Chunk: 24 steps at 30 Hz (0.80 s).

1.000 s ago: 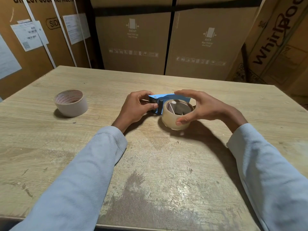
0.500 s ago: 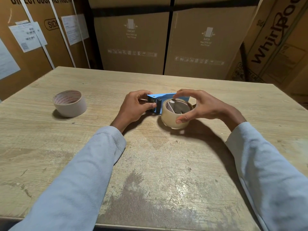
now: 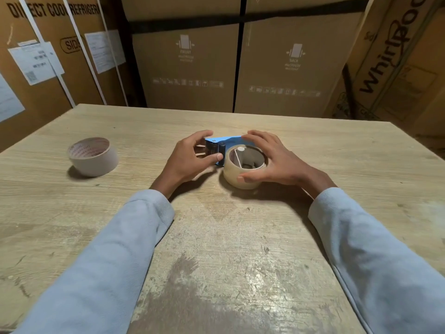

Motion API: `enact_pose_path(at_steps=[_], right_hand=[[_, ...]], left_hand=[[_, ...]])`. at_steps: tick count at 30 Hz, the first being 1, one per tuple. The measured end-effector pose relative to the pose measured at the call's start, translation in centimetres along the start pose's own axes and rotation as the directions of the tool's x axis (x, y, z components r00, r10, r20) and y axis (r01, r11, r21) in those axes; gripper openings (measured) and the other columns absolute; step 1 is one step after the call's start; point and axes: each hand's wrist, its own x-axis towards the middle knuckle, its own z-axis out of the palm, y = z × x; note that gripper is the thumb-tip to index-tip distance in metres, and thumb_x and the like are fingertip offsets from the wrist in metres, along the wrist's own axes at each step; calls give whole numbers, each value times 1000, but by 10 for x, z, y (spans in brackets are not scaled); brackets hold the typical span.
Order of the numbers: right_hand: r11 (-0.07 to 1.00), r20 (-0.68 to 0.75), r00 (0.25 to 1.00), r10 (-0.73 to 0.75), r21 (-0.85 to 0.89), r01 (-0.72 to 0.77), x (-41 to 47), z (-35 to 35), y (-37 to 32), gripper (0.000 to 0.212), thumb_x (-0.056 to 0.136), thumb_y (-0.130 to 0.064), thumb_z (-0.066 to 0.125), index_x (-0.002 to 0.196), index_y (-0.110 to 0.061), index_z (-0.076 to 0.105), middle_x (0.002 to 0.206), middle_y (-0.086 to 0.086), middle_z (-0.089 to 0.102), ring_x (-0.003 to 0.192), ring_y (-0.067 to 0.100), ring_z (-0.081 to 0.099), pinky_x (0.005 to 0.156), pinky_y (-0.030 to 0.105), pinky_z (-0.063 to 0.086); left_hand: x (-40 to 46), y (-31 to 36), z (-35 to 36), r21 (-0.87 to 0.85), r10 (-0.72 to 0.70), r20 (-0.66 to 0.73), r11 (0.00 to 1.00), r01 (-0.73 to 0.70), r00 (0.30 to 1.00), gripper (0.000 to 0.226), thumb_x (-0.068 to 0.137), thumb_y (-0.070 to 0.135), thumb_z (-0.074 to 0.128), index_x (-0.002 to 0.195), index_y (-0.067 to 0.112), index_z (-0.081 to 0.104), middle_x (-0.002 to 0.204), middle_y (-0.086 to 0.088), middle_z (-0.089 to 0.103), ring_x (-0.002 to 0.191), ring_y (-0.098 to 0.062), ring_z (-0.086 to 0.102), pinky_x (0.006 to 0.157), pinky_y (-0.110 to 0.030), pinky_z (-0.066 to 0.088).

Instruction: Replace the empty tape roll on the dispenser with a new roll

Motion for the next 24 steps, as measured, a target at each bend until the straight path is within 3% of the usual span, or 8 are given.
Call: enact_pose_path(at_steps=[2,5,8,12,18,21,24], right_hand=[[1000,-14,1000,9,7,-9,0,1,-1,111,58,-76,64,155,-38,25,162,-15,19,148,4,11,119,45,28],[1000,8,1000,21,0,-21,1,0,1,113,61,-78,64,157,-39,17,165,-17,10,151,2,4,119,46,25],[1000,22,1000,15,-15,-15,2,0,3,110,68,-76,67,158,-40,14,166,-18,4,151,1,-2,118,46,21],[1000,13,1000,16,4,-16,9,4,4,111,69,-77,66,158,-39,13,167,-18,2,152,3,-6,119,47,19],[1000,11,1000,7,22,-7,23,4,12,112,68,-80,61,159,-36,13,168,-17,-1,152,2,-8,120,49,16],[995,48,999,-19,98,14,34,-2,20,105,66,-85,48,157,-37,23,168,-13,8,152,3,-2,120,42,12],[972,-24,1000,0,237,5,49,-13,23,92,69,-82,46,148,-35,43,161,-13,31,149,1,9,113,30,15]], left_hand=[[-1,1,2,70,22,23,997,-23,1000,65,82,28,79,139,15,52,129,-6,62,112,-14,64,101,-30,50],[-1,0,2,172,67,28,982,-71,997,65,84,38,70,141,14,50,138,-5,58,122,-17,57,105,-39,48],[0,-1,3,182,106,30,977,-109,994,64,84,44,63,138,11,53,134,-4,59,120,-17,57,103,-41,49],[6,5,5,204,158,48,965,-165,986,71,86,62,50,135,11,55,135,-1,56,119,-8,52,101,-33,47],[20,-1,9,384,223,54,895,-227,973,72,87,67,42,133,14,56,141,-1,55,141,-18,38,107,-42,41],[32,-5,8,375,250,27,895,-242,968,61,87,60,46,124,15,65,130,1,64,139,-17,42,108,-47,41],[51,-7,6,275,129,15,953,-128,992,51,85,61,45,112,26,72,122,11,69,136,-9,46,103,-43,45]])
